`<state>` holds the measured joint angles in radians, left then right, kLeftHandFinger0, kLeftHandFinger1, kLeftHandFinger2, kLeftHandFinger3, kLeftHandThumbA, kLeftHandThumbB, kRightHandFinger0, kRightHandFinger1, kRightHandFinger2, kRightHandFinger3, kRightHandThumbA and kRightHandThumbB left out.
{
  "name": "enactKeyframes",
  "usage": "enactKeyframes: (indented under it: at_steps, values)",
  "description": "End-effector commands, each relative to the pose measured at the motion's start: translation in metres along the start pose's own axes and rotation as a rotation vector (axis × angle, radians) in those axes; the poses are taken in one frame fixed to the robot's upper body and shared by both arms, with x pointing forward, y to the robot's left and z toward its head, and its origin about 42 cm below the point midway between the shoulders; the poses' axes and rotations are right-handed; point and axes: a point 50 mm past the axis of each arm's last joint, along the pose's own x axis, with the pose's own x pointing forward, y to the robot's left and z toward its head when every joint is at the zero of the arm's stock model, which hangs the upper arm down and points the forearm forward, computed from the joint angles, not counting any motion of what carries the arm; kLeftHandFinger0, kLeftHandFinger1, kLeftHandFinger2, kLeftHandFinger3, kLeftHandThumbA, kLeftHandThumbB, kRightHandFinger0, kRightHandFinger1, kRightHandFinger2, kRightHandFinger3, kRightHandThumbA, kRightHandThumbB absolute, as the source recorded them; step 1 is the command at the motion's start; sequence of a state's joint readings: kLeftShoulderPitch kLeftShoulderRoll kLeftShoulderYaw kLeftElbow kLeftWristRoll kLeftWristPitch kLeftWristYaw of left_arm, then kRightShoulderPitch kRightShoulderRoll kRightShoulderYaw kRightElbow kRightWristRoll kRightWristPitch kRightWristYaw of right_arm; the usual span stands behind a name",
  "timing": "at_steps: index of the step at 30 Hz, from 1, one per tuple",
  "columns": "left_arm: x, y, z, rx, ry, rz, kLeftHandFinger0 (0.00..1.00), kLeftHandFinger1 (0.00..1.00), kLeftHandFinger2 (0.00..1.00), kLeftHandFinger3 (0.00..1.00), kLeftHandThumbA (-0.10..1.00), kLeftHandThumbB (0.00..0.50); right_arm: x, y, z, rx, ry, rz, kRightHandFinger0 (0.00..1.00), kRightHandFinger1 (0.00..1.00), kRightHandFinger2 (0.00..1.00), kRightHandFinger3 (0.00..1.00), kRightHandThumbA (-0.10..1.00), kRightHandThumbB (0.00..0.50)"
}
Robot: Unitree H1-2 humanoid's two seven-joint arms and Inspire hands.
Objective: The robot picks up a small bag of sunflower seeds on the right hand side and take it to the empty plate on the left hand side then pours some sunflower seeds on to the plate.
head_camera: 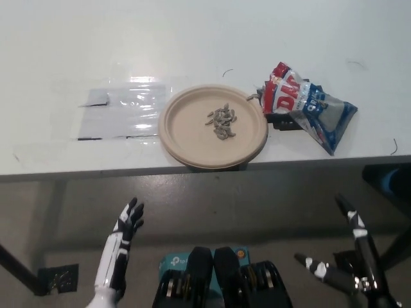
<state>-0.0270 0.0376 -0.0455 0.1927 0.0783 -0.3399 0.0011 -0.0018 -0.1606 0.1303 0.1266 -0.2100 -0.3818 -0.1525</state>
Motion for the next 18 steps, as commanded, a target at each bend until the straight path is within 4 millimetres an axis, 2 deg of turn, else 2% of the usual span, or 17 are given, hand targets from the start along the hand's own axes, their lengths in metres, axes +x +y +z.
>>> enactKeyframes:
  at_steps: [1, 4, 9, 15, 17, 18]
  values:
    - [0.013, 0.005, 0.014, -0.003, -0.079, 0.01, 1.0, 1.0, 1.0, 1.0, 1.0, 0.213, 0.011, 0.001, 0.005, 0.092, -0.081, -0.009, 1.0, 1.0, 1.0, 1.0, 1.0, 0.286]
    - [0.017, 0.006, 0.016, 0.0, -0.082, 0.011, 1.0, 1.0, 1.0, 1.0, 1.0, 0.216, 0.013, 0.003, 0.008, 0.084, -0.087, 0.001, 1.0, 1.0, 1.0, 1.0, 1.0, 0.238]
    - [0.021, 0.009, 0.02, 0.011, -0.081, 0.021, 1.0, 1.0, 1.0, 1.0, 1.0, 0.232, 0.014, 0.006, 0.012, 0.07, -0.095, 0.016, 1.0, 1.0, 1.0, 1.0, 1.0, 0.203]
    - [0.021, 0.015, 0.024, 0.025, -0.085, 0.036, 1.0, 1.0, 1.0, 1.0, 1.0, 0.175, 0.018, 0.015, 0.018, 0.069, -0.108, 0.036, 1.0, 1.0, 1.0, 1.0, 1.0, 0.205]
    - [0.022, 0.017, 0.025, 0.031, -0.084, 0.048, 1.0, 1.0, 1.0, 1.0, 1.0, 0.163, 0.022, 0.018, 0.023, 0.051, -0.119, 0.046, 1.0, 1.0, 1.0, 1.0, 1.0, 0.225]
    - [0.022, 0.017, 0.026, 0.033, -0.085, 0.05, 1.0, 1.0, 1.0, 1.0, 1.0, 0.158, 0.025, 0.019, 0.025, 0.046, -0.13, 0.052, 1.0, 1.0, 1.0, 1.0, 1.0, 0.21]
